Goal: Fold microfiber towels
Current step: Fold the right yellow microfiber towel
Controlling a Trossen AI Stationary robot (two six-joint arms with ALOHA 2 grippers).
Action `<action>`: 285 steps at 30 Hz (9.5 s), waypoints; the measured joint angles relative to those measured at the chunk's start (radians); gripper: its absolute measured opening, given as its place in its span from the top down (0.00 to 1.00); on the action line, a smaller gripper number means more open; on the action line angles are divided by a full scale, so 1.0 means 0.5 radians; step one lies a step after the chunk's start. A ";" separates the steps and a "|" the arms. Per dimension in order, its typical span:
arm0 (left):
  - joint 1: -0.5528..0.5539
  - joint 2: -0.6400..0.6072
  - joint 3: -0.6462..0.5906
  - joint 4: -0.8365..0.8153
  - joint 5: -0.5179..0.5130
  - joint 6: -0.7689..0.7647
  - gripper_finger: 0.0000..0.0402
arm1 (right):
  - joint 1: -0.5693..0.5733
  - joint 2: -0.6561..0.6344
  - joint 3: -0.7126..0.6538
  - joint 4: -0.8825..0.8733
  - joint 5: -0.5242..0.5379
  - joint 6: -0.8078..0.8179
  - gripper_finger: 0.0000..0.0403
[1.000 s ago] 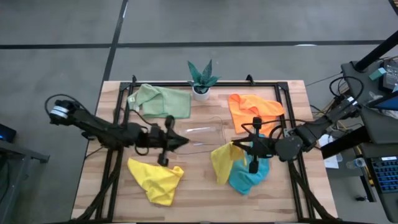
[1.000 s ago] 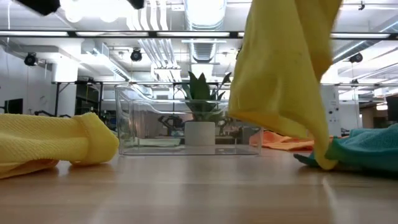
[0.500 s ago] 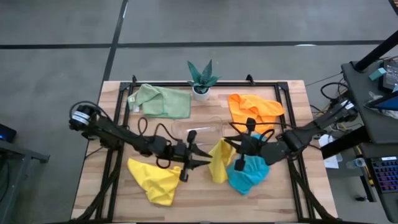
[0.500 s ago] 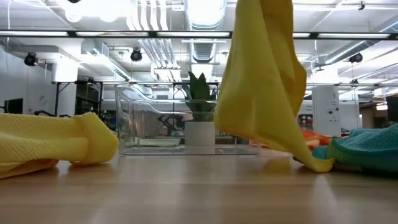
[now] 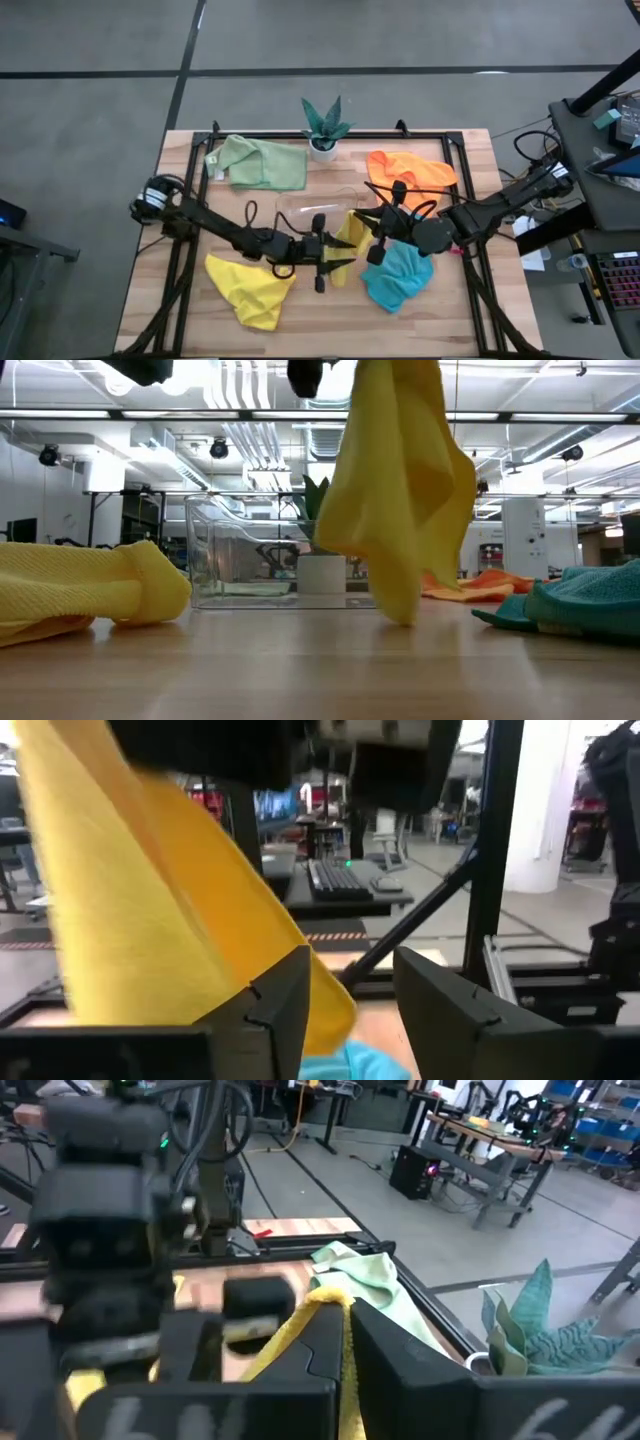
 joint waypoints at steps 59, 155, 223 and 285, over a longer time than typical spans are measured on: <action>-0.131 -0.038 0.036 -0.595 -0.529 0.110 1.00 | 0.016 -0.005 -0.004 -0.095 -0.091 0.101 0.98; -0.558 0.072 0.043 -1.935 -0.110 -1.473 0.77 | 0.201 0.314 -0.325 -0.399 -1.308 0.058 0.57; -0.554 0.317 0.116 -1.800 0.267 -1.885 0.99 | -0.134 -0.343 -0.806 0.133 -1.310 -0.422 0.91; -0.597 0.110 0.063 -2.005 0.042 -1.574 0.99 | 0.024 0.670 -0.930 0.543 -1.122 1.167 0.60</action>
